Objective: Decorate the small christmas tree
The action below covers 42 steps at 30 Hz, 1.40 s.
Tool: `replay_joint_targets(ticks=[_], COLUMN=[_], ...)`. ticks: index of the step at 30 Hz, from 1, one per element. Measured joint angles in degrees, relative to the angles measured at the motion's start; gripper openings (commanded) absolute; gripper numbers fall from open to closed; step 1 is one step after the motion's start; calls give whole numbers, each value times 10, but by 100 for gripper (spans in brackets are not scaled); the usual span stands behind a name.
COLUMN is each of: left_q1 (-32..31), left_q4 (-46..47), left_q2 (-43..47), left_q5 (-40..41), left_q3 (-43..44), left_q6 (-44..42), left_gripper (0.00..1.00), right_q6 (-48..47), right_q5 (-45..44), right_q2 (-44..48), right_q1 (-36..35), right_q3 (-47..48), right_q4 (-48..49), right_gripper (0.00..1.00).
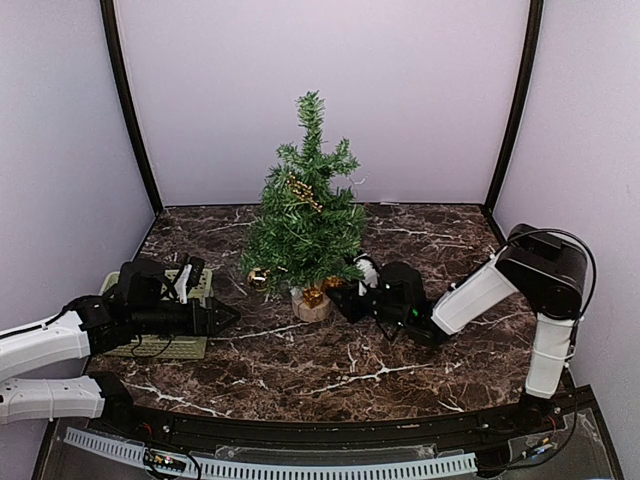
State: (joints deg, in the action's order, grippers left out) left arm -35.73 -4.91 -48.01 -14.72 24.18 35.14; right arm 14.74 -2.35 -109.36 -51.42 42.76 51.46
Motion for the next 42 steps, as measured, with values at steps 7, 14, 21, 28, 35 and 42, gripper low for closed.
replay_joint_targets(ticks=[7,14,21,28,35,42], left_q1=[0,0,0,0,0,0], left_q4=[-1,-9,-12,-12,-12,-13], left_q2=[0,1,1,1,4,12], left_q5=[0,2,2,2,3,5], left_q3=[0,0,0,0,0,0], left_q6=[0,0,0,0,0,0], left_gripper=[81,81,81,81,81,81], right_q6=[-12,-20,-24,-23,-22,-17], right_q5=[2,10,14,14,-1,-22], right_q2=[-17,-24,-32,-32,-19,5], right_q1=[0,1,1,1,1,1], right_q3=[22,28,39,38,14,-23], right_q4=[-4,-11,-20,-19,-15,-7], right_gripper=[32,37,44,51,54,62])
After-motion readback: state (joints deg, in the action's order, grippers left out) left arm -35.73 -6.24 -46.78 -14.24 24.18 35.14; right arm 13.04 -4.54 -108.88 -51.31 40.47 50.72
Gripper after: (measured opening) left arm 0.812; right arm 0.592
